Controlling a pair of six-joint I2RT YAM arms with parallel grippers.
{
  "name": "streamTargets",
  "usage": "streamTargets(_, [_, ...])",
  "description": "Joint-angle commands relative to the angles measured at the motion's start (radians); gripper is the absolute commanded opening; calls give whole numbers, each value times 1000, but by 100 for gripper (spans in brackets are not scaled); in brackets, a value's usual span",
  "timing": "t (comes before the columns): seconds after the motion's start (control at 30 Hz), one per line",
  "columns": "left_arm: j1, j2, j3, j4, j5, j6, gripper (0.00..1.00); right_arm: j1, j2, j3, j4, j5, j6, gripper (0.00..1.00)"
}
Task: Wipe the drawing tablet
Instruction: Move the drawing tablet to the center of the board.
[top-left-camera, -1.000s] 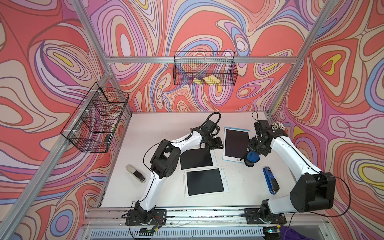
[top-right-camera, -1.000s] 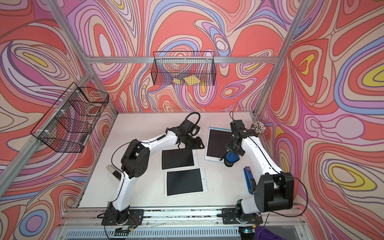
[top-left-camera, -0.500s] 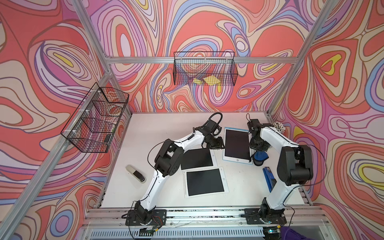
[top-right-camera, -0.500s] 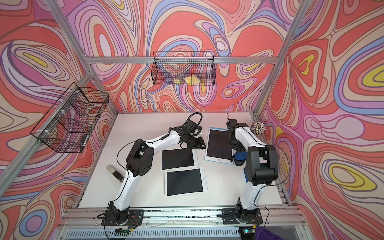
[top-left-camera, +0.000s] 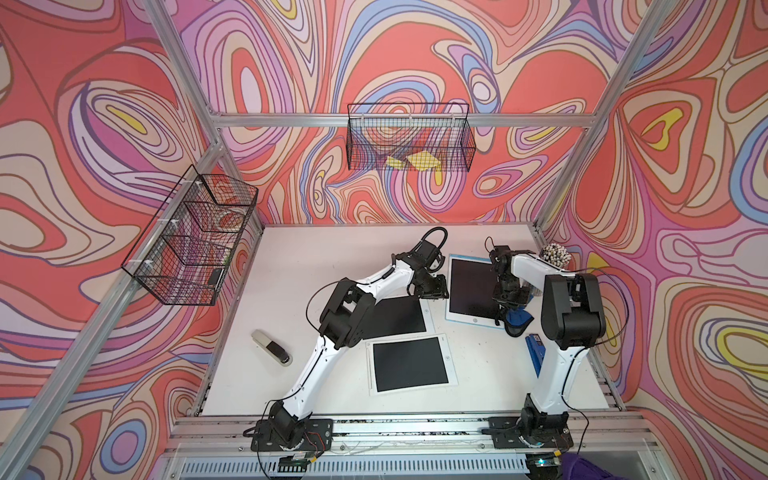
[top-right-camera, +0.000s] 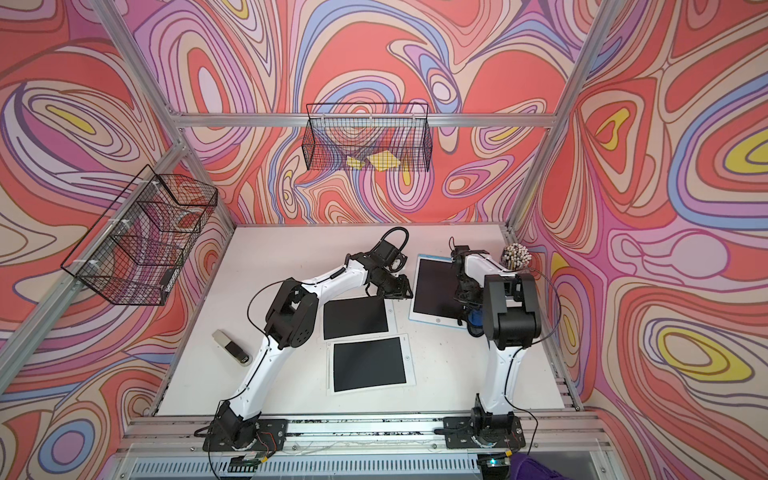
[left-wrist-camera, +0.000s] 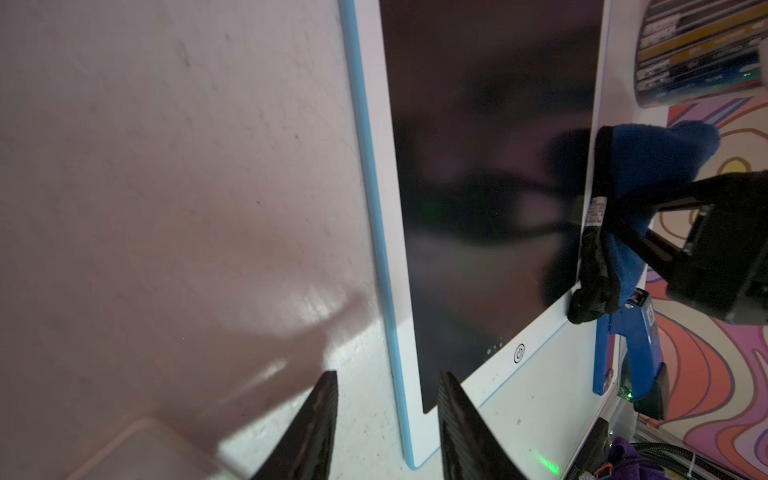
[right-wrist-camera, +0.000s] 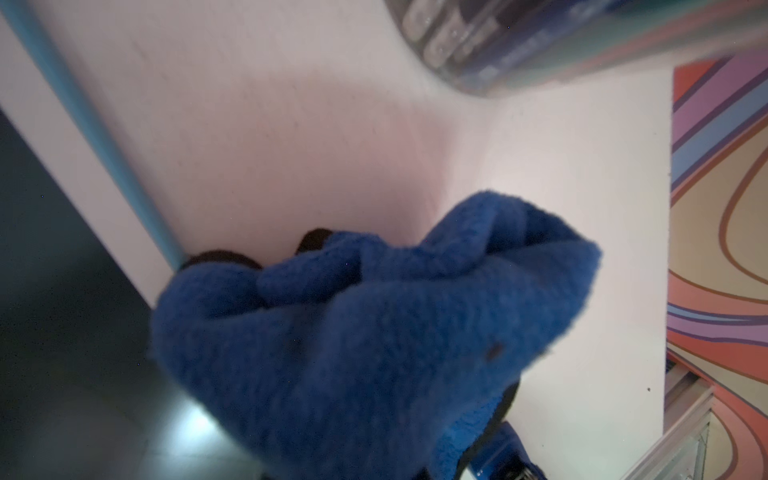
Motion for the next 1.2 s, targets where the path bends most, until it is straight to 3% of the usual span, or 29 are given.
streamTargets(0.0, [11, 48, 50, -71, -22, 23, 44, -1, 53, -56, 162, -225, -22, 0])
streamTargets(0.23, [12, 71, 52, -72, -14, 33, 44, 4, 30, -123, 233, -358, -57, 0])
streamTargets(0.47, [12, 57, 18, -72, -8, 47, 44, 78, 29, -135, 247, -408, -73, 0])
streamTargets(0.87, [18, -118, -304, 15, -59, 63, 44, 290, 62, -82, 254, -455, -4, 0])
streamTargets(1.17, [21, -265, -507, 49, -107, 82, 43, 404, 14, -137, 291, -504, 64, 0])
